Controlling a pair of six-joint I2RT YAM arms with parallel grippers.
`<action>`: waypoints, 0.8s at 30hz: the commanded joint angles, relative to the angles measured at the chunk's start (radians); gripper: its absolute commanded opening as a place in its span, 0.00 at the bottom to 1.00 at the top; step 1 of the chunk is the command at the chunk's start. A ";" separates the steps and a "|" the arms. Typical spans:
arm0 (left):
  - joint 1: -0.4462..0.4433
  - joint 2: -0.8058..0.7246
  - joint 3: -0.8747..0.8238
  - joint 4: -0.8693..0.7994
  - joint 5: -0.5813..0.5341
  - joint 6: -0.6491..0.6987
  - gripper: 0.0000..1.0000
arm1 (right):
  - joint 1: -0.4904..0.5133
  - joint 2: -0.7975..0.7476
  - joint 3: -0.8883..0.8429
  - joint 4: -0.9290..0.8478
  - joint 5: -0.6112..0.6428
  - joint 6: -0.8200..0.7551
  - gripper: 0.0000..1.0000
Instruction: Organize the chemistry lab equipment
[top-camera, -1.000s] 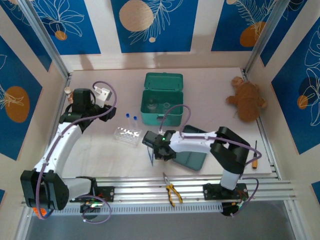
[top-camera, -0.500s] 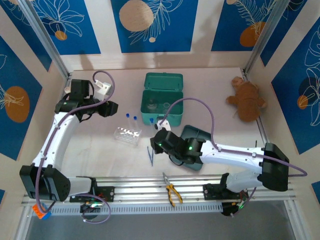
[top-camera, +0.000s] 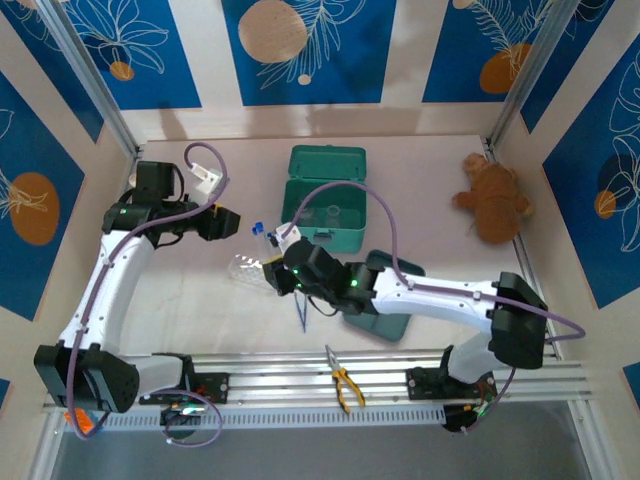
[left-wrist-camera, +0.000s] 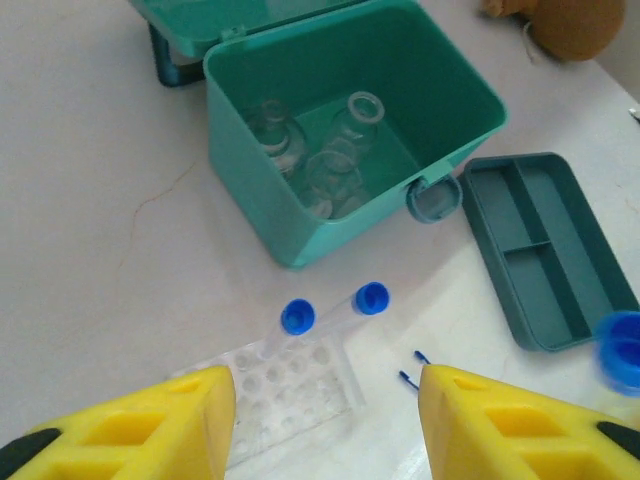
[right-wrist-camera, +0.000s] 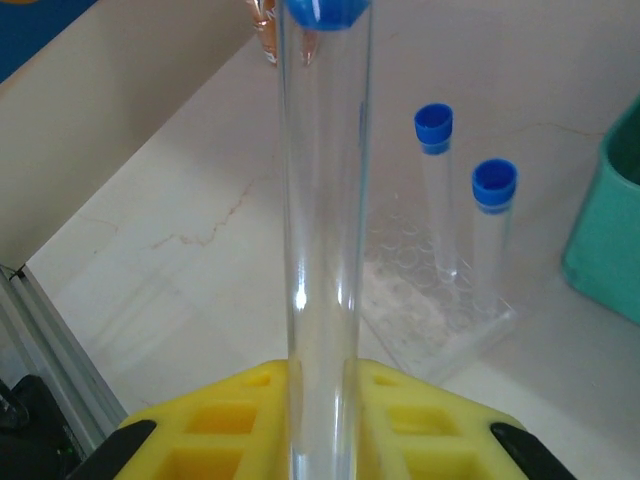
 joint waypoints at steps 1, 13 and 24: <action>0.012 -0.026 0.004 -0.024 0.100 0.008 0.52 | -0.025 0.028 0.025 0.043 -0.048 -0.007 0.21; 0.013 -0.028 -0.014 -0.025 0.194 -0.021 0.54 | -0.058 0.116 0.087 0.152 -0.079 -0.015 0.21; 0.016 -0.014 -0.022 0.003 0.203 -0.046 0.56 | -0.057 0.154 0.133 0.201 -0.140 -0.008 0.21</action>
